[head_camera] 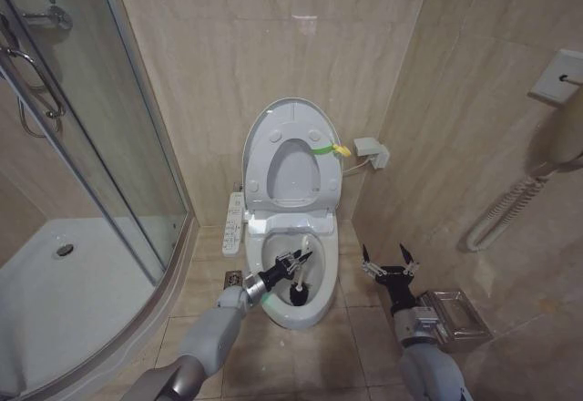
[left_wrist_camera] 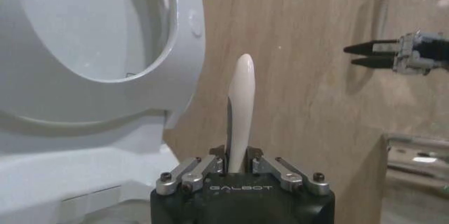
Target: Open the toilet lid, clean the toilet bowl with a toilet brush, close the toilet lid, and flush.
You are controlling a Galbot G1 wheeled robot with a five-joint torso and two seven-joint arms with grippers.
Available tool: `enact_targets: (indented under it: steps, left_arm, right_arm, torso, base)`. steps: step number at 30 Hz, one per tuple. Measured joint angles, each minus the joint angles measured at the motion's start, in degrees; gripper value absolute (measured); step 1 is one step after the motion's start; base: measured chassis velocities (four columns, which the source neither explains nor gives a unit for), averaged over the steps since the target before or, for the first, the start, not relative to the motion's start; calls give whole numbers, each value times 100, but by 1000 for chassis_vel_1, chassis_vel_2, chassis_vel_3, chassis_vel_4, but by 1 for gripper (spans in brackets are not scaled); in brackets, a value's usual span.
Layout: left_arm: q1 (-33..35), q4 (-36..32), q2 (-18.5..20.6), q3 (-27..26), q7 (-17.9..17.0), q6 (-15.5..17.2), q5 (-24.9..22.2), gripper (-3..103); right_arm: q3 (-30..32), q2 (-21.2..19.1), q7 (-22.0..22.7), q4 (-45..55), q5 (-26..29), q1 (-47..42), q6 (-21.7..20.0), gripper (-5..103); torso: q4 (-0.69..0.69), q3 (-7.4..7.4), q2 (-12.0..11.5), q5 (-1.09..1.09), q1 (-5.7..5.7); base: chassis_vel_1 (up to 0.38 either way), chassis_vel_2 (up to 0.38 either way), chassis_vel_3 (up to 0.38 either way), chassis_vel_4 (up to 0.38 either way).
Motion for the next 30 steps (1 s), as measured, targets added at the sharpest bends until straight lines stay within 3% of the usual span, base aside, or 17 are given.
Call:
enact_targets:
  steps: [9,15,20,25,30]
  left_arm:
    - [-225,-195,-256,-228,-388,-315,339,18]
    - [-167,-93,-420,19,-372,-86,-432,18]
    - [-181,229,-453,67,-280,-71,-485,18]
    - [-208,539,-384,-31,-148,-106,-121,18]
    - [-241,650,-183,-299,-78,-352,714,18]
  right_arm:
    - [0,0,0,0,0,0,0,100]
    - [0,0,0,0,0,0,0,100]
    - [0,0,0,0,0,0,0,100]
    - [0,0,0,0,0,0,0,100]
    - [0,0,0,0,0,0,0,100]
  torso:
    - [-3,2,-2,2,2]
    - [-2,2,-2,1,1]
    - [0,1,-1,1,1]
    - [-2,-1,1,-3,0]
    - [2,2,0,1,1]
  base:
    - [0,0,0,0]
    - [0,0,0,0]
    - [0,0,0,0]
    - [0,0,0,0]
    - [0,0,0,0]
